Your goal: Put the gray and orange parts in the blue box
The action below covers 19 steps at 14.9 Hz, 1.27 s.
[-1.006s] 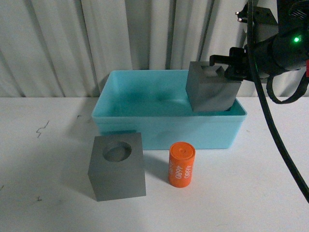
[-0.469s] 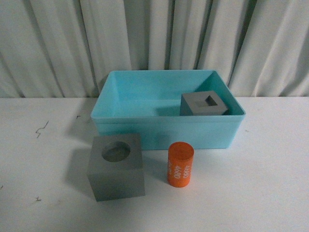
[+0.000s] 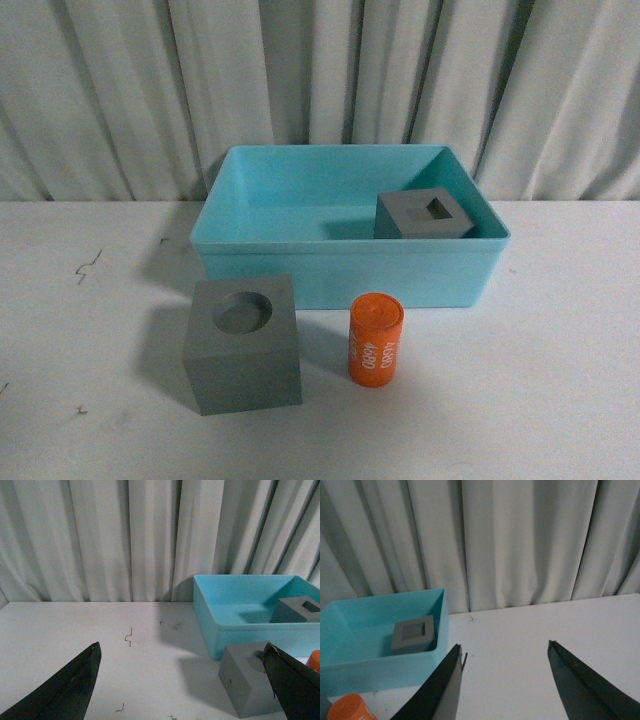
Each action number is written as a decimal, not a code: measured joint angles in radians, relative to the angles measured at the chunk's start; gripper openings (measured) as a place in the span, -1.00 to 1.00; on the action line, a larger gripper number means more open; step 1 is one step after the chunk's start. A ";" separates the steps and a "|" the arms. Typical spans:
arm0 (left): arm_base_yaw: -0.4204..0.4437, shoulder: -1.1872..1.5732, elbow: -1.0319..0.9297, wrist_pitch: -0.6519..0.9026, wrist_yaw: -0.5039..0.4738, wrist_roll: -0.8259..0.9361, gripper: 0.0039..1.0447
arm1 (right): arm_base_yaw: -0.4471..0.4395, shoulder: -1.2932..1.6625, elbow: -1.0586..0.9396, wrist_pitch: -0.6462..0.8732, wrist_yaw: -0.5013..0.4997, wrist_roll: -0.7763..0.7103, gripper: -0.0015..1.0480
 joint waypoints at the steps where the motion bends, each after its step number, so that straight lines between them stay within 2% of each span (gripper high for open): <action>1: 0.000 0.000 0.000 0.000 0.002 0.000 0.88 | 0.021 -0.027 -0.017 0.001 0.005 -0.016 -0.20; 2: 0.000 0.000 0.000 -0.001 0.001 0.000 0.88 | 0.027 -0.055 -0.029 0.002 0.005 -0.022 -0.38; 5: 0.000 0.000 0.000 -0.001 0.001 0.000 0.88 | 0.025 -0.080 -0.044 0.000 0.011 -0.025 -0.57; 7: 0.000 0.000 0.000 -0.001 0.001 0.000 0.88 | 0.021 -0.124 -0.077 -0.022 0.012 -0.031 -0.93; 19: 0.000 0.000 0.000 0.000 0.001 0.000 0.88 | 0.021 -0.432 -0.191 -0.199 0.013 -0.038 -0.96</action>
